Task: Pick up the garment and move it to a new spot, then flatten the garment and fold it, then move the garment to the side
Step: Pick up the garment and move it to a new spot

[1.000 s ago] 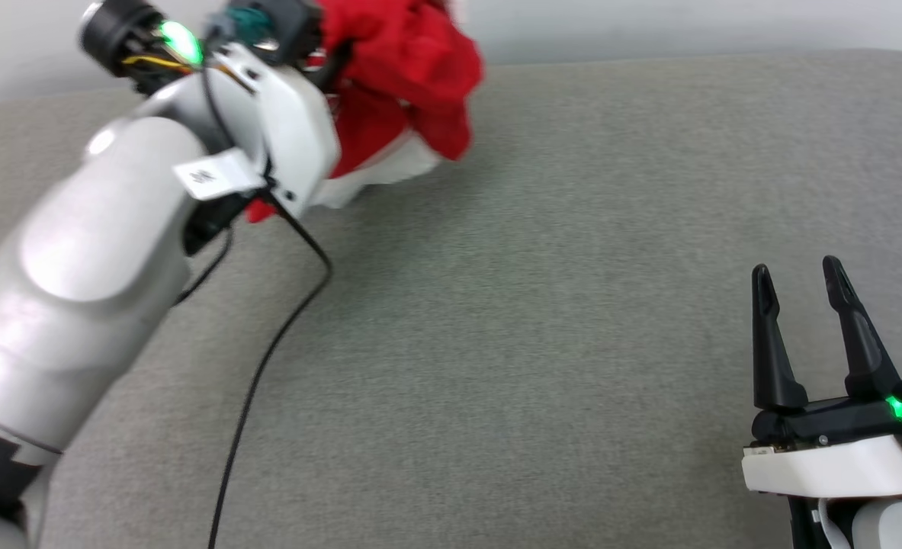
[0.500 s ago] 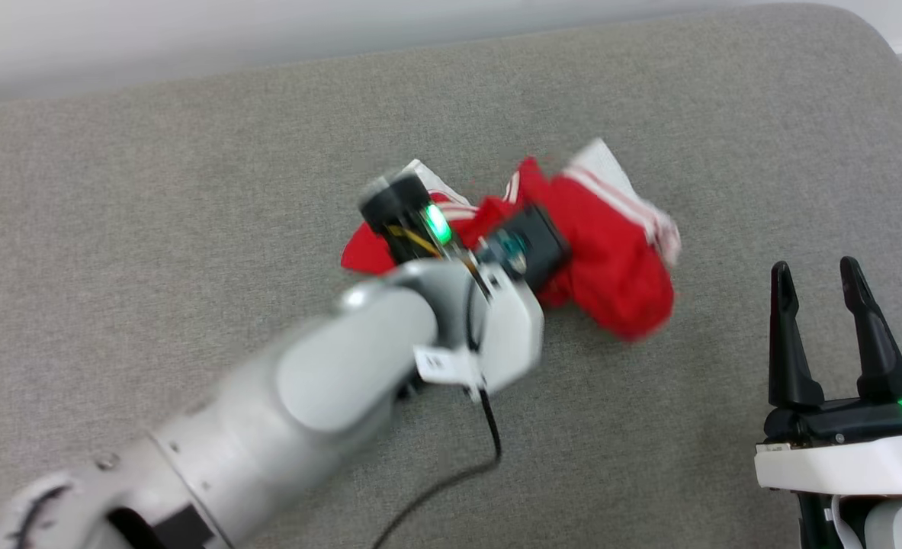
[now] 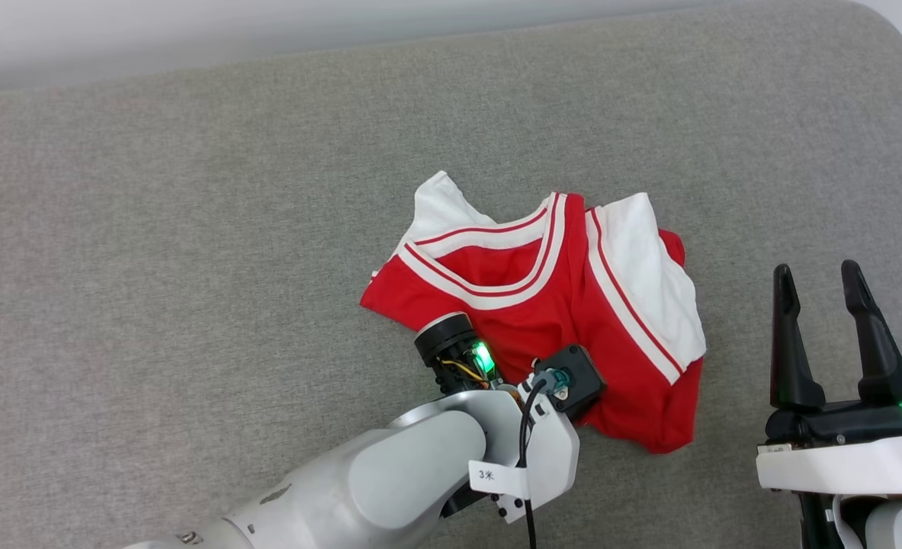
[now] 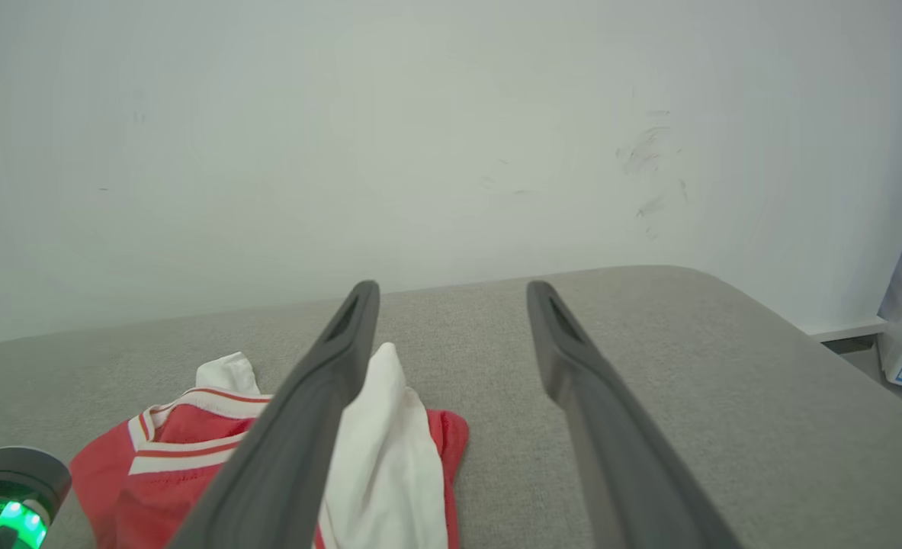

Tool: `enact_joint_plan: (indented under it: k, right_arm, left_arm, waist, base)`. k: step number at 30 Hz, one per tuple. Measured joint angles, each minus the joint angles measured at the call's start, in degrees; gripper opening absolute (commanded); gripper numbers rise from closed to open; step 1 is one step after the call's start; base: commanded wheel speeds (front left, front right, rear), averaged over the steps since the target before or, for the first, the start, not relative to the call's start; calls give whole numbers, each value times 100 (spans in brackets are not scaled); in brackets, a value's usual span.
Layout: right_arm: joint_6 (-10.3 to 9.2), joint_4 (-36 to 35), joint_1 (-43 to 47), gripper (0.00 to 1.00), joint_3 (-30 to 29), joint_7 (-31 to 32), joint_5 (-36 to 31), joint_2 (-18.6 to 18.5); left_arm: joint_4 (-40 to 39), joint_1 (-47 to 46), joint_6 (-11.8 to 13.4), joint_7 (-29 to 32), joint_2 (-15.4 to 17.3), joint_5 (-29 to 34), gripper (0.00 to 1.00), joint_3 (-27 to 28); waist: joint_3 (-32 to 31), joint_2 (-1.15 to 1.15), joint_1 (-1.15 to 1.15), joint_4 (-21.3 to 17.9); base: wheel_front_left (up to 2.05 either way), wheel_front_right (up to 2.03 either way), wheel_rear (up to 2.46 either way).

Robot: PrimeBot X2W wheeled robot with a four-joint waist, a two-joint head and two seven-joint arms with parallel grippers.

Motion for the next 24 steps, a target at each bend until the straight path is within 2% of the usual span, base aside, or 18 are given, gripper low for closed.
enact_joint_plan:
  k: [1, 2, 5, 10, 17, 24]
  right_arm:
    - [0, 13, 1, 100, -7, 0, 0, 0]
    - [0, 32, 3, 100, -11, 0, -4, 1]
    - [0, 99, 18, 100, -37, 0, -16, 0]
    - [0, 218, 139, 100, -77, 0, -58, 1]
    - [0, 383, 397, 100, -145, 0, -109, 1]
    - [0, 500, 586, 100, -201, 0, -165, 2]
  left_arm:
    - [29, 5, -1, -98, -15, 0, 0, -5]
    - [70, 4, -1, -213, -31, 0, 99, -9]
    - [133, -9, 30, -701, -97, -29, 100, 157]
    - [88, -20, 411, -1381, -115, 4, 100, 431]
    - [-181, 250, 1195, -1895, 210, -2, 100, 1015]
    - [-1014, 904, 2130, -1976, 771, 292, 100, 2057]
  waist:
    - [-12, 0, 0, 15]
    - [-32, 0, 0, 29]
    - [-129, 0, 0, 74]
    - [-390, 0, 0, 170]
    - [-775, 0, 0, 393]
    - [-1098, 0, 0, 649]
  base:
    - [0, 0, 0]
    - [0, 0, 0]
    - [0, 0, 0]
    - [0, 0, 0]
    - [0, 0, 0]
    - [0, 0, 0]
